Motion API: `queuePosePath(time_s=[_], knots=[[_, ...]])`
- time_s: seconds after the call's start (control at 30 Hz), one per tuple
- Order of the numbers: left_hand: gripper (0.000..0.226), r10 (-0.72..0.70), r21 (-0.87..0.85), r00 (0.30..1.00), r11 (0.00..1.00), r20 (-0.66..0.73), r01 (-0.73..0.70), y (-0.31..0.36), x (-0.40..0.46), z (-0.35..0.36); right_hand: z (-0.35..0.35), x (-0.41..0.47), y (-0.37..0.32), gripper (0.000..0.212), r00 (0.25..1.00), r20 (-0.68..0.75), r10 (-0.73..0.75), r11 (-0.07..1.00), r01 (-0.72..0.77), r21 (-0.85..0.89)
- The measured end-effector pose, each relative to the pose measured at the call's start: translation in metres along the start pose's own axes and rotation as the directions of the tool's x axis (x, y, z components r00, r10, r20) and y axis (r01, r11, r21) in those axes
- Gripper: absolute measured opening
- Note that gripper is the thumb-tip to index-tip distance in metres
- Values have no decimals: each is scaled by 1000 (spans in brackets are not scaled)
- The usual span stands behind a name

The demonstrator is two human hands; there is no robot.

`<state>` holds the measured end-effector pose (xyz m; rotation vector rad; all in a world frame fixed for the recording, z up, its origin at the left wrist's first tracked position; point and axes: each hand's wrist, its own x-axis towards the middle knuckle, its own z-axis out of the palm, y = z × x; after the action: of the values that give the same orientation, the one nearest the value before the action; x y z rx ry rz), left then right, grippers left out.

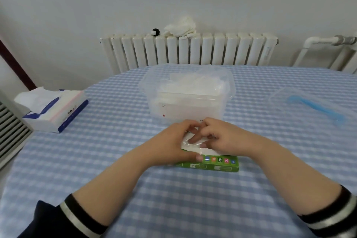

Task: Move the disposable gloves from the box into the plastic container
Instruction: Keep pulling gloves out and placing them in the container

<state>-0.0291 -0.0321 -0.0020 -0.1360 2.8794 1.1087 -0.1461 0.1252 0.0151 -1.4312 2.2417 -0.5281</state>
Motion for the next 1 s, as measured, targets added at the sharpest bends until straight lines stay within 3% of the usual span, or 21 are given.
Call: queuePosePath(time_s=[0.17, 0.33, 0.7, 1.0], knots=[[85, -2, -23, 999, 1000, -52, 1, -1, -4, 7, 9, 5, -2, 16, 993, -105, -50, 988, 33, -151], [87, -18, -64, 999, 998, -47, 15, 0, -5, 7, 13, 5, -4, 11, 982, -159, -105, 978, 73, -195], [89, -19, -15, 999, 1000, -37, 19, -2, -5, 6, -1, 0, 3, 10, 996, -65, -57, 994, 63, 93], [92, 3, 25, 1000, 1000, -19, -3, 0, -7, 4, -5, -2, 2, 12, 994, -85, -72, 896, 102, 432]])
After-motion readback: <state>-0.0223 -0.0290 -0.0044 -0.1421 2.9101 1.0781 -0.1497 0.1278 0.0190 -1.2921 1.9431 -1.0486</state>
